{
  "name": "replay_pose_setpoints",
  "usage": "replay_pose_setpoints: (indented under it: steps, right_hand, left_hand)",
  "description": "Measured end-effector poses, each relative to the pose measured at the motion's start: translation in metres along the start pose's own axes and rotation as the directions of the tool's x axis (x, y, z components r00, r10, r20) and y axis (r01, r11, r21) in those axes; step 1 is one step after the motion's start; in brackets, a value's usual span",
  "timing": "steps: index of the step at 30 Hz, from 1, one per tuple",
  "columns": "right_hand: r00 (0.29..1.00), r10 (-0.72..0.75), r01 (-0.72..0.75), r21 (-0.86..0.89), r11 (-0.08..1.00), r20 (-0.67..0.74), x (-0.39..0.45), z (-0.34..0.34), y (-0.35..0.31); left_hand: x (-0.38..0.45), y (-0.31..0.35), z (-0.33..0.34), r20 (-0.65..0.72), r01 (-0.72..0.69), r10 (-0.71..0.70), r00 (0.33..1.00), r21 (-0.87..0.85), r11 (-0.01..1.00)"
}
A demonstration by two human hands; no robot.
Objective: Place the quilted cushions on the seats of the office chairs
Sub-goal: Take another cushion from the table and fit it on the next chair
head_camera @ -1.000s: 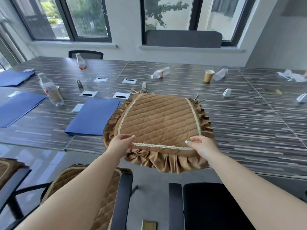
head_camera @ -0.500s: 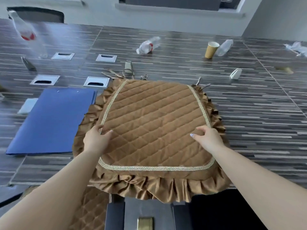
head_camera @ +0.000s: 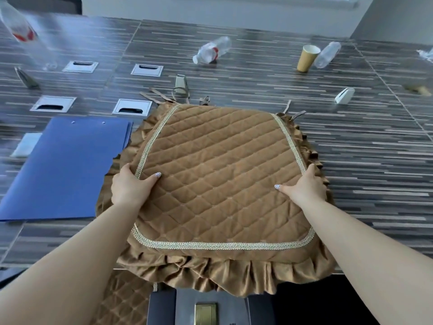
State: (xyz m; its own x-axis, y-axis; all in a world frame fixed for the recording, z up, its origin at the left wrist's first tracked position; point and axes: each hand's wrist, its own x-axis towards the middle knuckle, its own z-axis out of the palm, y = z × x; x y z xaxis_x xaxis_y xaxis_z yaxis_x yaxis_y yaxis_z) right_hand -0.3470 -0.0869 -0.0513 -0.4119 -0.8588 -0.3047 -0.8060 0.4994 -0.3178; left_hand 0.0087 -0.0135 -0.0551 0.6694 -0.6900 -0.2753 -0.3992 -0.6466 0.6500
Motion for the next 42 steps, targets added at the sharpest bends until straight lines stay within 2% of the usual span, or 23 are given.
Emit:
replay_pose_setpoints:
  steps: [3,7,13,20,27,31,36,42]
  right_hand:
    - [0.996,0.073,-0.069,0.094,0.993,-0.042,0.002,-0.010,0.005]
    - [0.999,0.045,-0.041,0.234,0.971,-0.011,-0.019,-0.025,0.028]
    - [0.998,-0.005,0.026,0.342,0.939,-0.059,-0.054,-0.059,0.079]
    - [0.994,-0.036,0.072,0.381,0.922,-0.101,-0.092,-0.111,0.158]
    - [0.979,-0.168,0.201,0.425,0.883,-0.114,-0.141,-0.189,0.282]
    - [0.968,-0.207,0.247,0.401,0.882,-0.141,-0.151,-0.231,0.335]
    - [0.956,-0.216,0.277,0.378,0.883,-0.196,-0.152,-0.271,0.383]
    - [0.939,-0.284,0.338,0.374,0.863,-0.193,-0.153,-0.283,0.401]
  left_hand:
    - [-0.007,0.005,-0.009,-0.033,0.008,-0.010,0.999,-0.072,0.997]
    - [-0.036,0.002,-0.021,-0.052,0.025,-0.031,0.998,-0.105,0.994]
    - [-0.105,-0.001,-0.035,-0.092,-0.011,-0.003,0.996,-0.146,0.989]
    - [-0.213,0.005,-0.035,-0.129,-0.041,0.017,0.992,-0.184,0.982]
    - [-0.378,0.002,-0.018,-0.215,-0.057,0.014,0.976,-0.197,0.979]
    - [-0.445,0.009,0.003,-0.204,-0.029,-0.014,0.979,-0.204,0.979]
    - [-0.507,0.015,0.032,-0.180,-0.055,0.018,0.983,-0.199,0.978]
    - [-0.527,0.013,0.042,-0.172,-0.035,0.004,0.985,-0.182,0.983]
